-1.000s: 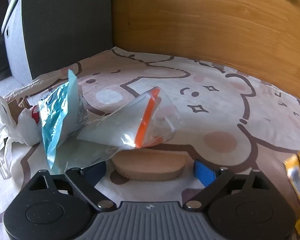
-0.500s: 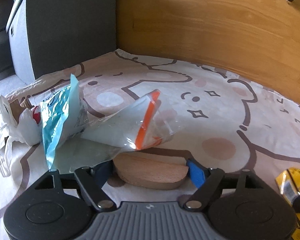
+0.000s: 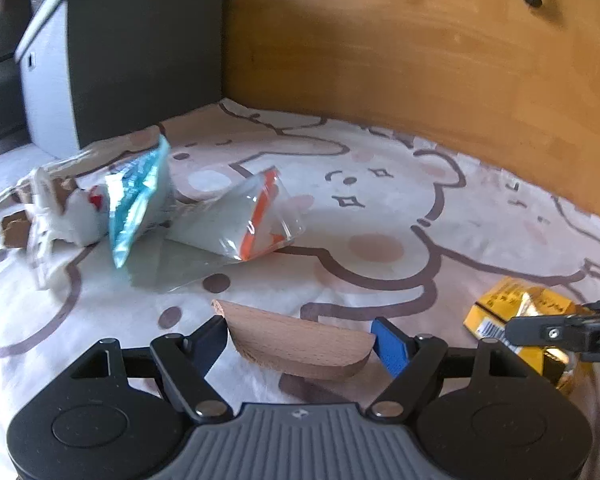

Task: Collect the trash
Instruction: 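Carry the gold packet and wooden piece over the wastebasket with both tools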

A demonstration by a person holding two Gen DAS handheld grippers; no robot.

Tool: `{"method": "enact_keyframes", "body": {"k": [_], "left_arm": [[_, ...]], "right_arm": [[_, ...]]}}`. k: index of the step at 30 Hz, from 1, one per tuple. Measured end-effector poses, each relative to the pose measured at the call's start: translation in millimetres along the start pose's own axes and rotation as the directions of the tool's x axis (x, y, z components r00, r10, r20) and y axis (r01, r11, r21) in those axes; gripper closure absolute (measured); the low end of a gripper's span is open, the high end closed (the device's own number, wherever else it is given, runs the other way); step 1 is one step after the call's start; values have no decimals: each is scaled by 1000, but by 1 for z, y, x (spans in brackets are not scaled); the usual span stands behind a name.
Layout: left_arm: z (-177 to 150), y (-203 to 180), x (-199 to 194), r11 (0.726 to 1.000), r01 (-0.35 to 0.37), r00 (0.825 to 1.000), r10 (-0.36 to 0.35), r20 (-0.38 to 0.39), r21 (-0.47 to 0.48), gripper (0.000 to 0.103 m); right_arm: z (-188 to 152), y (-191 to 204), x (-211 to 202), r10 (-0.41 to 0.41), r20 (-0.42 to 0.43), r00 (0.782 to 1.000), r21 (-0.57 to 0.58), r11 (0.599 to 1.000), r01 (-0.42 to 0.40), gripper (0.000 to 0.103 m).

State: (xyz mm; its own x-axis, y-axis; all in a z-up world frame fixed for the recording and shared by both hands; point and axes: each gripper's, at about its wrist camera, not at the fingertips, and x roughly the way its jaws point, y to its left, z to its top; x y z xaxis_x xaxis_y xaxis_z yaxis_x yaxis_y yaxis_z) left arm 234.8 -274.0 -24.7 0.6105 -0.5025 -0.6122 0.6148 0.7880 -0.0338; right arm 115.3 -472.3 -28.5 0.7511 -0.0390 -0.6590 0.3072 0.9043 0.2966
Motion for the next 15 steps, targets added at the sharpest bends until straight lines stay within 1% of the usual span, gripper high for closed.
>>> {"method": "enact_keyframes", "body": {"k": [7, 15], "left_arm": [[-4, 1, -46, 999, -22, 1000, 23, 16, -42, 24], [-14, 3, -94, 994, -54, 998, 58, 34, -97, 24]], "right_arm": [[-3, 9, -24, 14, 34, 999, -13, 1000, -13, 67], [-5, 30, -53, 25, 73, 997, -50, 999, -22, 67]]}}
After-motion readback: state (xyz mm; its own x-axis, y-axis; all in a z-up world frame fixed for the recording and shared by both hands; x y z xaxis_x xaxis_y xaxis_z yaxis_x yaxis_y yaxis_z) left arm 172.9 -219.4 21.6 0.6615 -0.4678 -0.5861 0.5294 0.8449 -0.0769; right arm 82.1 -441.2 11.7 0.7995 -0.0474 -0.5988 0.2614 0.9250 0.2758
